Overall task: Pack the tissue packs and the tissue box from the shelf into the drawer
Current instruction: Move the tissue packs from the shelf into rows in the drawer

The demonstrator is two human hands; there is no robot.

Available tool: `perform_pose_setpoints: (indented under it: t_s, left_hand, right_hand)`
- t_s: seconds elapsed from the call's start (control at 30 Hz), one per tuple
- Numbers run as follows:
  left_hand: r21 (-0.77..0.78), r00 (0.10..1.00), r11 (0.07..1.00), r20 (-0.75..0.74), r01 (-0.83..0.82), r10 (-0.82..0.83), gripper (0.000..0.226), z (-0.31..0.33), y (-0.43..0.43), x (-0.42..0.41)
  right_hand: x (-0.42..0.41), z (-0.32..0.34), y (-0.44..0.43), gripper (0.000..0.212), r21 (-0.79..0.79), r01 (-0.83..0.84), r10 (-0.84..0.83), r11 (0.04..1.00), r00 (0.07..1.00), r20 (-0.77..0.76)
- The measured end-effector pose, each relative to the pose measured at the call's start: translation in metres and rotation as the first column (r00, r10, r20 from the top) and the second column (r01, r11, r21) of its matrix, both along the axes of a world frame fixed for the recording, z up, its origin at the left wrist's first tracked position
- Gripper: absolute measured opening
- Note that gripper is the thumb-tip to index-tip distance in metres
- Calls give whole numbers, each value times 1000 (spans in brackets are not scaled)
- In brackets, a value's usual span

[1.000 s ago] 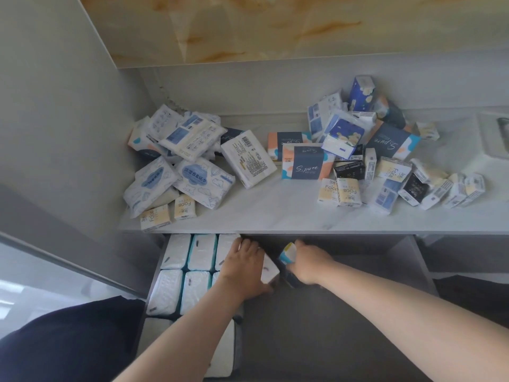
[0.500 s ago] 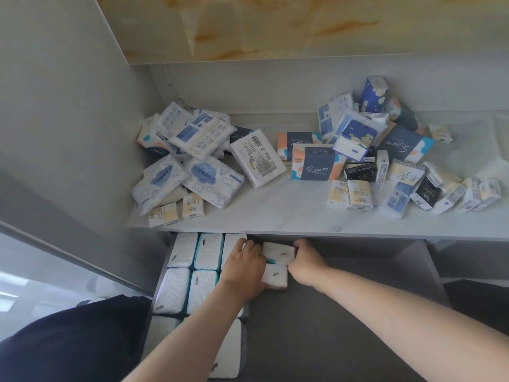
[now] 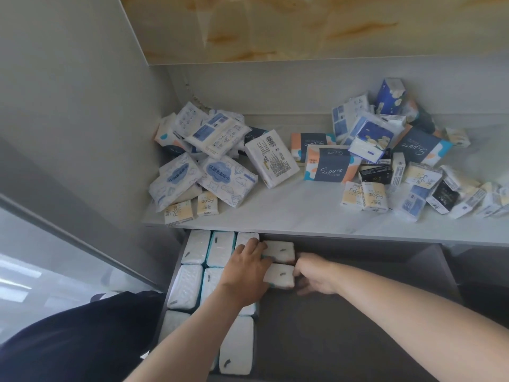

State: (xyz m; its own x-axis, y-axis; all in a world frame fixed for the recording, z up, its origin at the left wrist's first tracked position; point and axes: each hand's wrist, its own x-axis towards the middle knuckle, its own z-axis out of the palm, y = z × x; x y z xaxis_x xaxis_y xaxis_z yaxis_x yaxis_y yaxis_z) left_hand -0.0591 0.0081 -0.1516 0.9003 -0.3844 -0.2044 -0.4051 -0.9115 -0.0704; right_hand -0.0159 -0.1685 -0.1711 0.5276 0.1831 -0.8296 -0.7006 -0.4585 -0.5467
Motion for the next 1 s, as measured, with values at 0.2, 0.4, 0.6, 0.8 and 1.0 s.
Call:
perform_pose_setpoints:
  t_s: [0.2, 0.4, 0.6, 0.8, 1.0]
  left_hand:
    - [73, 988, 997, -150, -8, 19, 52, 19, -5, 11]
    - [-239, 939, 934, -283, -267, 197, 25, 90, -18, 34]
    - [-617, 939, 712, -150, -334, 310, 23, 144, -44, 65]
    - [-649, 972, 735, -27, -196, 235, 40, 153, -70, 116]
    - [-572, 974, 795, -33, -203, 226, 63, 133, -70, 151]
  right_hand:
    - [-8, 15, -3, 39, -293, -312, 379, 904, 901, 210]
    - [6, 104, -25, 39, -533, -629, 781, 566, 617, 101]
    - [41, 177, -51, 20, -478, -328, 572, 815, 586, 573]
    - [90, 171, -64, 37, -490, -50, 478, 871, 319, 818]
    - [138, 142, -53, 86, -656, -123, 614, 744, 513, 600]
